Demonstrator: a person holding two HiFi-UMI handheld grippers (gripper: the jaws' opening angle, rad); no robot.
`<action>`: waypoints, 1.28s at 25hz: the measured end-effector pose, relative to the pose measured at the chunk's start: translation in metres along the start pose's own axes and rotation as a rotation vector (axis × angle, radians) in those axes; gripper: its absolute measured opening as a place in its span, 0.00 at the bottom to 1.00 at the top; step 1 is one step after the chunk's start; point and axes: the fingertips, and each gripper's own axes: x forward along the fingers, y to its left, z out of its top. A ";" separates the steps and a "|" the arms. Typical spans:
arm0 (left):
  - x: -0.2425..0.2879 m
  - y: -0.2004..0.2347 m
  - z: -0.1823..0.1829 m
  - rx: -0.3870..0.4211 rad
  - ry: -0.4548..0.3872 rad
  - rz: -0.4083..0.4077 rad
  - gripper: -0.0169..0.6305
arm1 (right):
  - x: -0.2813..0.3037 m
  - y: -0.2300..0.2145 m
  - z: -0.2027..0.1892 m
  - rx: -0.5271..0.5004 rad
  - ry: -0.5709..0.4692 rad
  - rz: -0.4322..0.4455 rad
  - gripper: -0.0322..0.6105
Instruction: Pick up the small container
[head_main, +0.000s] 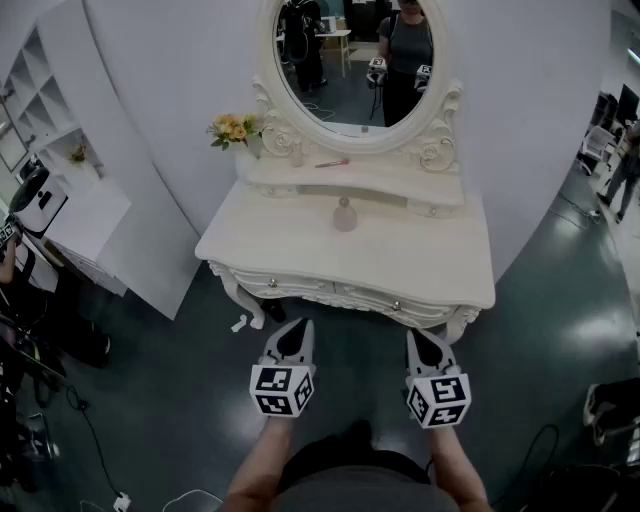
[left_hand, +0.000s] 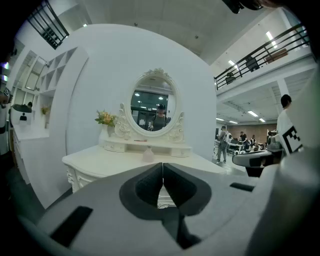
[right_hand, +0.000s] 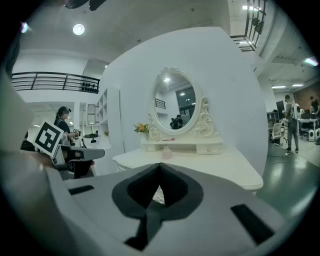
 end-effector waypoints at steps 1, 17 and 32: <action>0.002 -0.002 0.000 -0.001 -0.002 -0.003 0.04 | 0.001 -0.002 0.002 0.000 -0.007 0.004 0.05; 0.006 0.000 0.009 -0.031 -0.031 0.025 0.04 | 0.003 -0.011 0.022 -0.014 -0.061 0.060 0.06; 0.041 0.018 0.014 -0.039 -0.021 0.024 0.24 | 0.028 -0.025 0.026 0.006 -0.053 0.048 0.06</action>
